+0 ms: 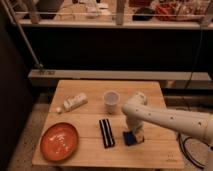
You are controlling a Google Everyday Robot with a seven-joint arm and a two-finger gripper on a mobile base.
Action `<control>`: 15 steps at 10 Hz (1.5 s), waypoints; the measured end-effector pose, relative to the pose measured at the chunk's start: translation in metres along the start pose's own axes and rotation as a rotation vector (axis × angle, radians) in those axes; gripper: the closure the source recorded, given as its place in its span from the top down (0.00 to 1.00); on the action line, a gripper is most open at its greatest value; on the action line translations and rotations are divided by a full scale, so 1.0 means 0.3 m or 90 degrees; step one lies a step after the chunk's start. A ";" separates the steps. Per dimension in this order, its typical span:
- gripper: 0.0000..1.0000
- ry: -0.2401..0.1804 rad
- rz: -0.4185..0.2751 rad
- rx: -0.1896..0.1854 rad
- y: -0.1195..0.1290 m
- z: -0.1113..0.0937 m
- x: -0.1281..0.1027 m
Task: Wipe the white sponge on the table
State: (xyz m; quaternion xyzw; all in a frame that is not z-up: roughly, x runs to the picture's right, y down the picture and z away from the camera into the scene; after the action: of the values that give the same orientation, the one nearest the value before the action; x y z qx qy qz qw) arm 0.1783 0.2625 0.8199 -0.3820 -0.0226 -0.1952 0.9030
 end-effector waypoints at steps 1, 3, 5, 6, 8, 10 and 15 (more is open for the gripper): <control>0.00 -0.001 0.003 -0.003 0.009 0.001 0.004; 0.00 0.002 -0.002 -0.005 0.010 0.000 0.003; 0.00 0.009 0.015 -0.006 0.062 -0.020 0.022; 0.00 0.013 0.033 -0.005 0.129 -0.034 0.048; 0.00 0.013 0.072 0.005 0.269 -0.049 0.116; 0.00 0.011 0.108 0.028 0.405 -0.058 0.195; 0.00 0.019 0.139 0.049 0.321 -0.017 0.261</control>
State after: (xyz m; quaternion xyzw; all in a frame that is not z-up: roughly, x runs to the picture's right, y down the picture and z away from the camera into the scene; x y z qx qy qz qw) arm 0.2855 0.2935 0.7657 -0.3439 0.0251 -0.1000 0.9333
